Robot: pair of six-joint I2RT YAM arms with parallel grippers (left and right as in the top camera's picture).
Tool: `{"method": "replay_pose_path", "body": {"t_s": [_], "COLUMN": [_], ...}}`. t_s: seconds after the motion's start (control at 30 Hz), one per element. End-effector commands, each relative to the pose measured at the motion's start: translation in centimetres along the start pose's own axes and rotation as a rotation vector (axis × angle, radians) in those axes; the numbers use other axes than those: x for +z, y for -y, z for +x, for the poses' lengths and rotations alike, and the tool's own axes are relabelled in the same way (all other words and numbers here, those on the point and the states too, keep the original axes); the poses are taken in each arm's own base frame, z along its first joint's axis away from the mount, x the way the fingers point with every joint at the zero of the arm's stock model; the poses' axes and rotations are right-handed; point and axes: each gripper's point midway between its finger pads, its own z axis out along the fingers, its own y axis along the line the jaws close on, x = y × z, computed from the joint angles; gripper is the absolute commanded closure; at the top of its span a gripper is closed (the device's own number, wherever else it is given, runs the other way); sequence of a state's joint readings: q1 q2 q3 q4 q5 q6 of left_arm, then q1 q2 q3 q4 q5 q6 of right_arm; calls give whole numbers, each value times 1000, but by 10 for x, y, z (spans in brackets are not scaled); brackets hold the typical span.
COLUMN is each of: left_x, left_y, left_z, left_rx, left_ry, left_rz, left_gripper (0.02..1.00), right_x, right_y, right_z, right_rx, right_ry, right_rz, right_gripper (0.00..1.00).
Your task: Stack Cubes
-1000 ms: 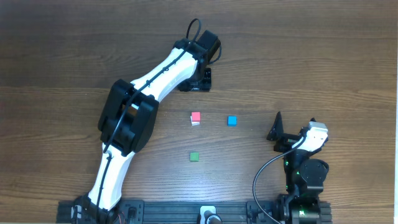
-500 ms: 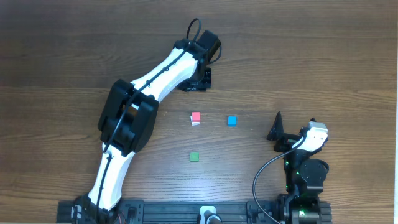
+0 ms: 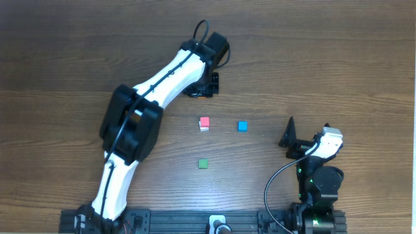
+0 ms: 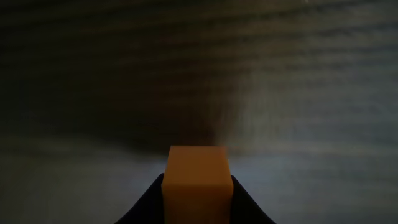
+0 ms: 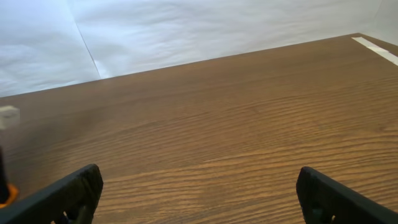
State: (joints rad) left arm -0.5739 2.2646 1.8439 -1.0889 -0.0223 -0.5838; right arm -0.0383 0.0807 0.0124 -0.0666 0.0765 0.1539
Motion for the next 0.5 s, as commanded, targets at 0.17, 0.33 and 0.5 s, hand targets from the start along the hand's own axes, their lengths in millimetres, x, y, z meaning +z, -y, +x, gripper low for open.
{"method": "replay_pose_path", "body": {"t_s": [0.17,0.33,0.5], "left_x": [-111,-112,-100], "left_y": [13,24,21], "left_z": [26,54,79], "left_rx": [-12,-5,-28], "left_ry": [142,127,95], "left_rz": [59,47,24], "left_gripper": [978,980,976], "right_x": [0,0,0], "right_y": [0,0,0], "right_z": [3,3,3], "right_rx": [-2,-2,-2], "right_ry": [-6,-6,-6], "right_rz": [-4,-4,-4], "right_gripper": [9,9,7]}}
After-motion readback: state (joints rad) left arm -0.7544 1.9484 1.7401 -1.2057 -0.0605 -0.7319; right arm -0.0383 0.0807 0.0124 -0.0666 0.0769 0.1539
